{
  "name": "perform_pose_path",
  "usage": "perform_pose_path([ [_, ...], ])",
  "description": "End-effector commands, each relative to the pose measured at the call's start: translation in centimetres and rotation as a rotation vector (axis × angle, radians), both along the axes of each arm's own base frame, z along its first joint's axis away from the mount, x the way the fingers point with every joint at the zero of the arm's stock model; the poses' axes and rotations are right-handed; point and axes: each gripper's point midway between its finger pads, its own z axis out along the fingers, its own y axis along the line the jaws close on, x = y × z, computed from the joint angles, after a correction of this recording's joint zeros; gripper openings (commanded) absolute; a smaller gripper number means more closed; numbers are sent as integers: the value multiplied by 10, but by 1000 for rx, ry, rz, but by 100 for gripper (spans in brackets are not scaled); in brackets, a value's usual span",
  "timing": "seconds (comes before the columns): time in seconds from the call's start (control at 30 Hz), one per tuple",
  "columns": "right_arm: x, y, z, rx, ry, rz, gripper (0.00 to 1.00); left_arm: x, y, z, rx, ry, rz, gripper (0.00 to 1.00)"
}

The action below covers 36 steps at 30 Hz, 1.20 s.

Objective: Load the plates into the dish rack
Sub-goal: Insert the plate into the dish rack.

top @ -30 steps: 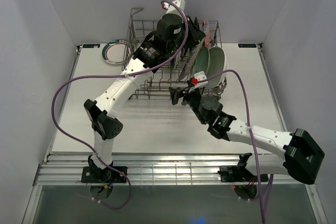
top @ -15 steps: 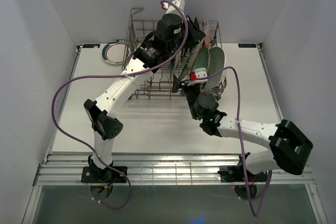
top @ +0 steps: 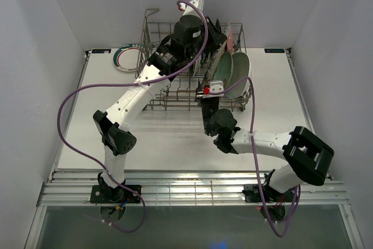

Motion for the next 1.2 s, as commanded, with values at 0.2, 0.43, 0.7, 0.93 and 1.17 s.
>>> perform_pose_path([
  [0.2, -7, -23, 39, 85, -104, -152, 24, -39, 10, 73, -188, -34, -55, 0],
  [0.43, -9, -26, 41, 83, -108, -165, 9, -42, 14, 78, -189, -44, -52, 0],
  [0.7, -11, -27, 46, 89, -117, -157, 8, -47, 13, 87, -196, -80, -80, 0],
  [0.93, -11, -23, 51, 94, -126, -141, 8, -55, 18, 106, -197, -152, -102, 0],
  [1.17, -18, -14, 66, 99, -163, -109, 8, -64, 25, 117, -184, -211, -124, 0],
])
